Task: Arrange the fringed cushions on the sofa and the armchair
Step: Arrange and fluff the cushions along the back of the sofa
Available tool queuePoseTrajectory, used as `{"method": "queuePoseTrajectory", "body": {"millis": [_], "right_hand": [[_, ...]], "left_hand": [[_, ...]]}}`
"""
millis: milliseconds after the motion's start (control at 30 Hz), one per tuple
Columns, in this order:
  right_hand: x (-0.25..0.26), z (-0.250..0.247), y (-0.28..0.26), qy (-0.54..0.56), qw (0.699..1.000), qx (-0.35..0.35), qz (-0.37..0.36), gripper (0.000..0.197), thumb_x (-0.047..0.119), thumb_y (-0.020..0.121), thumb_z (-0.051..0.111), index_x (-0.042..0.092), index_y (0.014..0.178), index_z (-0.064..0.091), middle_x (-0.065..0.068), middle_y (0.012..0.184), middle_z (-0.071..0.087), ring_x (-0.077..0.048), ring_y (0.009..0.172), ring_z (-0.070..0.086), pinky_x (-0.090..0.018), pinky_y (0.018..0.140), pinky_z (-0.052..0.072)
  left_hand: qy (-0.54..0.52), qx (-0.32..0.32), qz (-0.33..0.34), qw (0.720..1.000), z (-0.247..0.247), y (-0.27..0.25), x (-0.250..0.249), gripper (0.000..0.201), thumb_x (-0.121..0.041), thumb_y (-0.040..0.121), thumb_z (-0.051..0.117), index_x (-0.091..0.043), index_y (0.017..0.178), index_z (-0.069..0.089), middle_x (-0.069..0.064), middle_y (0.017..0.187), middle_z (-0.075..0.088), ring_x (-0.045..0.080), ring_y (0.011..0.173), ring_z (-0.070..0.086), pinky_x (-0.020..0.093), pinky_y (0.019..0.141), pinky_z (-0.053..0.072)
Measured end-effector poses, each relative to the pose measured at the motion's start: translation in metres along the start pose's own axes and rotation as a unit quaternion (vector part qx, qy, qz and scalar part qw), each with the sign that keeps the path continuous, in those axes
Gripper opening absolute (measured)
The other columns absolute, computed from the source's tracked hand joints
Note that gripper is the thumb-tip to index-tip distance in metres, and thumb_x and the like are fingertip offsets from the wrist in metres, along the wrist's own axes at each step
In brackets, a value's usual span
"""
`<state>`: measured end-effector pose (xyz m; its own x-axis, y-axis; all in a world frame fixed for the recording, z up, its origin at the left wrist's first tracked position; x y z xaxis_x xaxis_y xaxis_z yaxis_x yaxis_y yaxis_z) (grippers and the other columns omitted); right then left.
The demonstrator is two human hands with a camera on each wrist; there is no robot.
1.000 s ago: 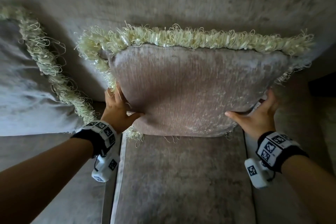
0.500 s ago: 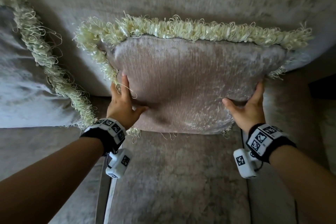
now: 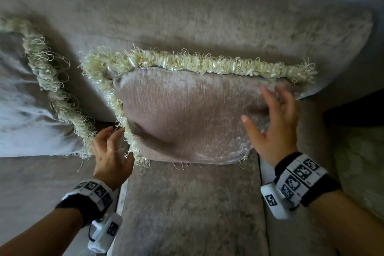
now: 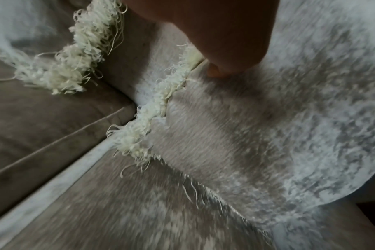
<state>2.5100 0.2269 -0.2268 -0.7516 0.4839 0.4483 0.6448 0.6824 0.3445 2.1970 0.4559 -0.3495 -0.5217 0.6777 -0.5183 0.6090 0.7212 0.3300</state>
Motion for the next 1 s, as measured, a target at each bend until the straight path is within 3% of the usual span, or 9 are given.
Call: {"method": "queuePoseTrajectory", "body": {"millis": [133, 267, 400, 500, 567, 667, 767, 867, 1000], "right_hand": [[0.017, 0.02, 0.043, -0.173, 0.97, 0.143, -0.096, 0.077, 0.069, 0.08, 0.048, 0.035, 0.148, 0.033, -0.015, 0.154, 0.025, -0.038, 0.145, 0.016, -0.069, 0.113, 0.007], [-0.003, 0.04, 0.063, -0.257, 0.931, 0.243, -0.094, 0.103, 0.092, 0.067, 0.038, 0.049, 0.151, -0.004, -0.02, 0.156, 0.019, -0.041, 0.147, 0.009, -0.067, 0.113, -0.005], [-0.012, 0.052, 0.07, -0.27, 0.931, 0.218, -0.11, 0.106, 0.094, 0.063, 0.034, 0.044, 0.152, 0.003, -0.021, 0.142, 0.035, -0.043, 0.131, 0.035, -0.07, 0.111, 0.01], [-0.016, 0.058, 0.066, -0.269, 0.937, 0.185, -0.122, 0.1, 0.088, 0.068, 0.042, 0.037, 0.151, 0.017, -0.02, 0.126, 0.043, -0.041, 0.115, 0.043, -0.068, 0.107, 0.022], [-0.017, 0.063, 0.063, -0.275, 0.936, 0.182, -0.12, 0.094, 0.083, 0.072, 0.048, 0.035, 0.149, 0.023, -0.019, 0.118, 0.044, -0.039, 0.107, 0.044, -0.064, 0.104, 0.028], [-0.018, 0.065, 0.059, -0.275, 0.937, 0.19, -0.103, 0.084, 0.076, 0.074, 0.051, 0.036, 0.144, 0.027, -0.017, 0.112, 0.046, -0.037, 0.101, 0.045, -0.058, 0.097, 0.033], [-0.013, 0.061, 0.058, -0.266, 0.942, 0.182, -0.096, 0.075, 0.068, 0.078, 0.055, 0.038, 0.14, 0.027, -0.016, 0.106, 0.047, -0.036, 0.097, 0.046, -0.055, 0.092, 0.036], [-0.007, 0.048, 0.054, -0.248, 0.952, 0.152, -0.092, 0.068, 0.061, 0.081, 0.061, 0.037, 0.137, 0.031, -0.016, 0.101, 0.047, -0.035, 0.092, 0.046, -0.053, 0.087, 0.038], [-0.014, 0.02, 0.047, -0.239, 0.962, 0.107, -0.076, 0.066, 0.055, 0.082, 0.064, 0.034, 0.137, 0.036, -0.018, 0.096, 0.044, -0.035, 0.087, 0.045, -0.049, 0.078, 0.039]], "left_hand": [[-0.031, 0.151, -0.086, 0.984, 0.05, -0.026, 0.03, 0.103, -0.021, 0.062, 0.087, -0.025, 0.146, 0.027, 0.028, 0.141, 0.027, 0.042, 0.132, 0.026, 0.064, 0.105, 0.031], [-0.048, 0.232, -0.19, 0.953, 0.1, -0.026, 0.06, 0.13, -0.047, 0.049, 0.091, -0.034, 0.148, 0.008, 0.022, 0.15, 0.017, 0.04, 0.141, 0.016, 0.06, 0.112, 0.025], [-0.076, 0.254, -0.232, 0.936, 0.135, -0.012, 0.065, 0.141, -0.054, 0.033, 0.093, -0.02, 0.145, 0.014, 0.015, 0.135, 0.028, 0.035, 0.129, 0.03, 0.056, 0.109, 0.035], [-0.053, 0.259, -0.229, 0.937, 0.164, -0.011, 0.065, 0.156, -0.05, 0.028, 0.096, 0.0, 0.147, 0.011, 0.024, 0.145, 0.023, 0.039, 0.138, 0.018, 0.054, 0.116, 0.021], [-0.055, 0.26, -0.253, 0.93, 0.174, -0.015, 0.066, 0.15, -0.038, 0.039, 0.098, 0.001, 0.149, 0.004, 0.023, 0.151, 0.016, 0.038, 0.143, 0.01, 0.047, 0.119, 0.013], [-0.127, 0.206, -0.259, 0.935, 0.17, -0.015, 0.065, 0.126, -0.022, 0.05, 0.096, -0.01, 0.146, 0.016, 0.017, 0.14, 0.031, 0.032, 0.131, 0.032, 0.045, 0.109, 0.032], [-0.196, 0.154, -0.214, 0.945, 0.152, -0.009, 0.056, 0.104, -0.016, 0.059, 0.091, -0.02, 0.139, 0.025, 0.007, 0.128, 0.043, 0.021, 0.117, 0.044, 0.038, 0.093, 0.042], [-0.208, 0.145, -0.15, 0.956, 0.125, -0.001, 0.036, 0.073, -0.014, 0.065, 0.077, -0.028, 0.124, 0.037, 0.002, 0.108, 0.052, 0.021, 0.099, 0.051, 0.036, 0.079, 0.043], [-0.211, 0.166, -0.094, 0.959, 0.089, 0.005, 0.018, 0.084, -0.01, 0.068, 0.075, -0.054, 0.125, 0.033, -0.028, 0.107, 0.057, 0.011, 0.095, 0.054, 0.012, 0.082, 0.043]]}}
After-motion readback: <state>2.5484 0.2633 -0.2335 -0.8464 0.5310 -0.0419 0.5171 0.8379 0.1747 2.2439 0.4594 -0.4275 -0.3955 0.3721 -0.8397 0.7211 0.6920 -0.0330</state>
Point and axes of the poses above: each hand's wrist, its own y-axis towards the middle knuckle, its own z-axis out of the palm, x = y × z, the point moved 8 cm from there along y, towards the middle knuckle
